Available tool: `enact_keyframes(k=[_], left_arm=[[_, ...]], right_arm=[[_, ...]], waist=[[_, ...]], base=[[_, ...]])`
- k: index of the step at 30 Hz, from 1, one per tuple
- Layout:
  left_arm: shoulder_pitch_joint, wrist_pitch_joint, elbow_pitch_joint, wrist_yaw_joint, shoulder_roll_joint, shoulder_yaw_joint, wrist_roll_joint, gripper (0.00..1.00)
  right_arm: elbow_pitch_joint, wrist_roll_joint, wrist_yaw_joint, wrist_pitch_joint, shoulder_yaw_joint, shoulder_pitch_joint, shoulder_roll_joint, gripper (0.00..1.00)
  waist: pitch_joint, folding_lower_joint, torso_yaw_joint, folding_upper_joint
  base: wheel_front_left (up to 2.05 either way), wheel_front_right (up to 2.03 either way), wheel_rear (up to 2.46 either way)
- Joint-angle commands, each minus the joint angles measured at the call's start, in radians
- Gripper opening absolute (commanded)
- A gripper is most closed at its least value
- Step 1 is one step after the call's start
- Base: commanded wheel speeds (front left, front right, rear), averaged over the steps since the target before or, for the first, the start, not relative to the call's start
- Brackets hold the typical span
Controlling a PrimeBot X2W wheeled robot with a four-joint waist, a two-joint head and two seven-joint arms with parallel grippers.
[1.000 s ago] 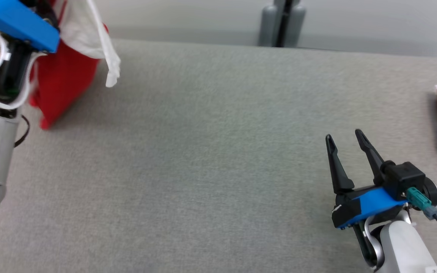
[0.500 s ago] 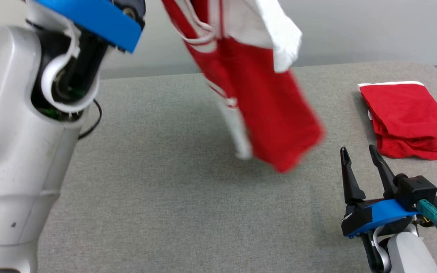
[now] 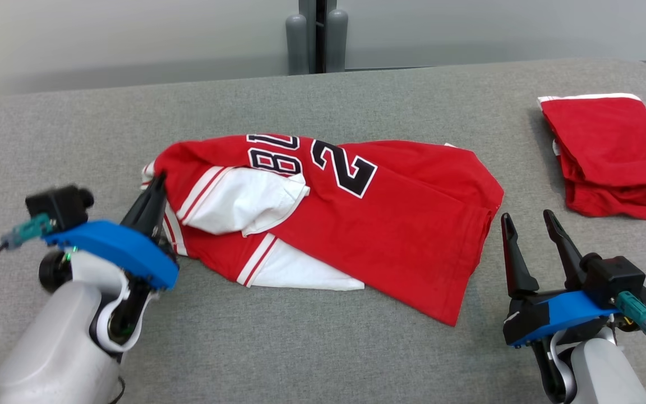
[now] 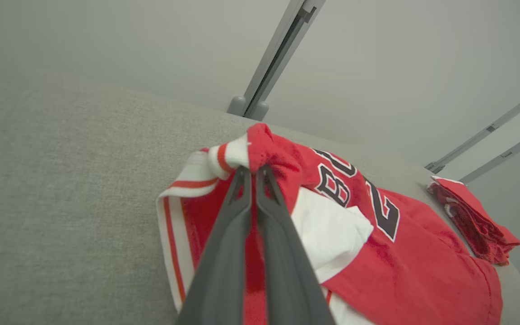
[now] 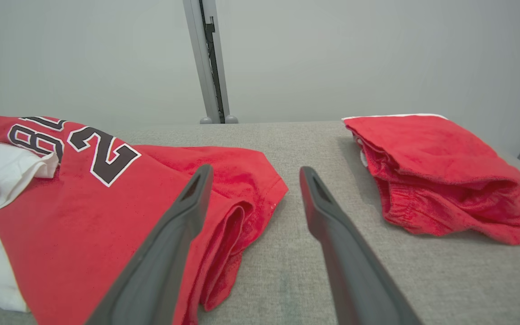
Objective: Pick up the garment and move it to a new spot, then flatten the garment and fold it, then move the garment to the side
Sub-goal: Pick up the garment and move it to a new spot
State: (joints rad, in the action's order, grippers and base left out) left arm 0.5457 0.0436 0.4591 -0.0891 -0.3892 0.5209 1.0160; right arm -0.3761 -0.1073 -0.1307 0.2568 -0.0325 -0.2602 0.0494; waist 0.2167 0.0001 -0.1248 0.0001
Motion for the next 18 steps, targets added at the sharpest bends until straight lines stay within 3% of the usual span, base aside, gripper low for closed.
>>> enact_keyframes(k=[1,8,9,10,11,18], left_arm=[[-0.018,0.02,0.038,-0.008,-0.006,-0.002,-0.009,0.0],[-0.031,0.089,0.196,-0.023,0.018,0.011,-0.018,0.0],[-0.025,0.098,0.211,-0.024,0.025,0.013,-0.02,0.11],[-0.018,0.11,0.226,-0.026,0.031,0.016,-0.026,0.45],[-0.004,0.137,0.252,-0.026,0.036,0.027,-0.046,1.0],[0.019,0.202,0.293,-0.028,0.063,0.049,-0.113,1.0]], right_arm=[[-0.006,0.0,0.0,0.005,0.001,-0.009,0.002,1.0],[-0.021,0.018,0.0,0.007,0.002,-0.014,0.002,1.0],[-0.023,0.018,0.0,0.007,0.005,-0.014,0.002,1.0],[-0.026,0.019,0.0,0.007,0.008,-0.015,0.002,1.0],[-0.031,0.018,0.0,0.008,0.014,-0.016,0.002,1.0],[-0.032,0.039,0.0,0.008,0.014,-0.013,0.002,1.0]], waist=[[0.007,-0.0001,0.002,-0.0001],[0.014,-0.0001,0.019,-0.0001],[0.012,-0.0001,0.022,-0.0001],[0.01,-0.0001,0.026,-0.0001],[0.005,-0.0001,0.033,-0.0001],[-0.03,-0.0001,0.067,-0.0001]], base=[[0.0,0.0,0.0],[0.0,0.0,0.0],[0.0,0.0,0.0],[0.0,0.0,0.0],[0.0,0.0,0.0],[0.0,0.0,0.0]])
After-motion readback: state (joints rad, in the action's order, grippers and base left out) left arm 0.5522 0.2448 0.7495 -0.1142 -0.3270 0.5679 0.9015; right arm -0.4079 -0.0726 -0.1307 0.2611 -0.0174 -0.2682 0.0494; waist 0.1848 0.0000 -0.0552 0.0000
